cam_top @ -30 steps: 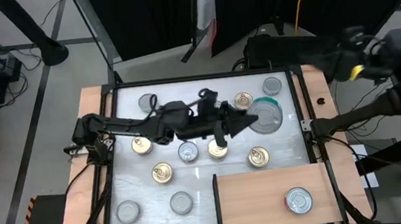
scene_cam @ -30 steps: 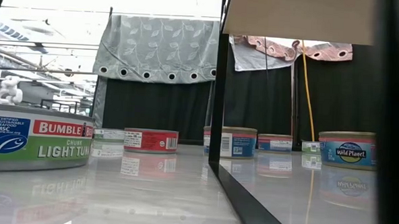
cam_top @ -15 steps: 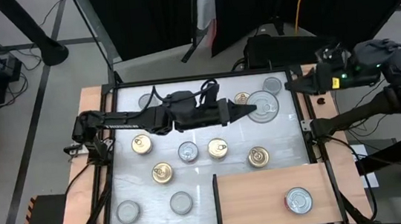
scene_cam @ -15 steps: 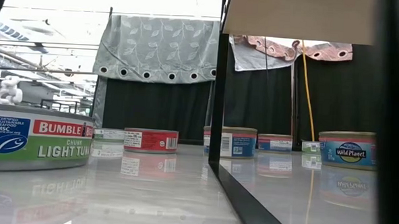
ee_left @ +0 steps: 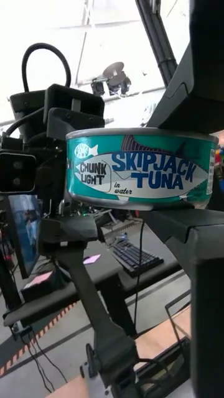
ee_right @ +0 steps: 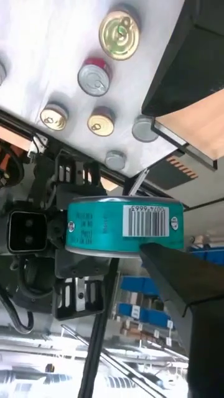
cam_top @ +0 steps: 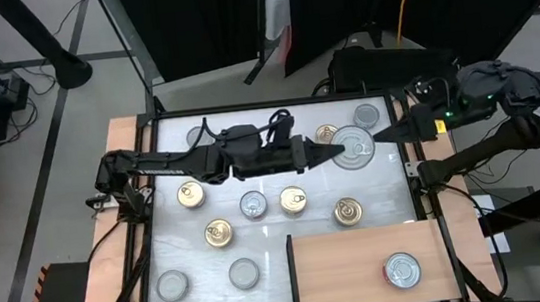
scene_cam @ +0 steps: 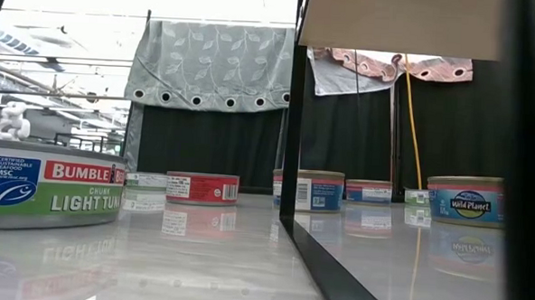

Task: Stack canned seafood by type on shelf
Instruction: Put the green-blue tuna can on the shelf

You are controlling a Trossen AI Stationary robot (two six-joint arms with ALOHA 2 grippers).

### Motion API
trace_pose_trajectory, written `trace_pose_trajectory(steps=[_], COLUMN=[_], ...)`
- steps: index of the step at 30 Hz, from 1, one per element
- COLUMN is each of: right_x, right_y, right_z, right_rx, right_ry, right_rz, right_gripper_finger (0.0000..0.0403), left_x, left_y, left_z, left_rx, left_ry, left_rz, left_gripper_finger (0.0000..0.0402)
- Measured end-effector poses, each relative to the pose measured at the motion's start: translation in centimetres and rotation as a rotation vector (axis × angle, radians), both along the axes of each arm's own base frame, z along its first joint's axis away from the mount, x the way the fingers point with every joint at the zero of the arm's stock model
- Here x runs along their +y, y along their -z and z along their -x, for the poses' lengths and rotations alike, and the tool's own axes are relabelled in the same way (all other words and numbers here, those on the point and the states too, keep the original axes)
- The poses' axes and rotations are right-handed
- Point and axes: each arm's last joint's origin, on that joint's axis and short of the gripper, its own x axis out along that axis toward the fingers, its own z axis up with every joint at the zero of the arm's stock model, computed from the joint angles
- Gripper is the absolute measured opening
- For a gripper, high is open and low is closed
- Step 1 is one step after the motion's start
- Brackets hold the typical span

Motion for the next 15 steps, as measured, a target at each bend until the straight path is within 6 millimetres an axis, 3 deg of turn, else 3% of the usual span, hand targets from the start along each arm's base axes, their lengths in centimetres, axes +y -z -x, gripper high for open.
trace_pose_trajectory(steps=[4, 15], right_x=[0.0, -0.3], right_y=[-0.1, -1.1], right_z=[0.1, 2.7], right_rx=[-0.015, -0.111], right_ry=[-0.003, 0.018], right_rz=[0.014, -0.023], right_gripper_finger=[0.0352, 0.0352], left_x=[0.0, -0.2], left_y=[0.0, 0.1], left_z=[0.0, -0.1], left_rx=[-0.003, 0.001], left_ry=[0.001, -0.001], left_rz=[0.01, 0.024], left_gripper_finger=[0.0143, 0.0143])
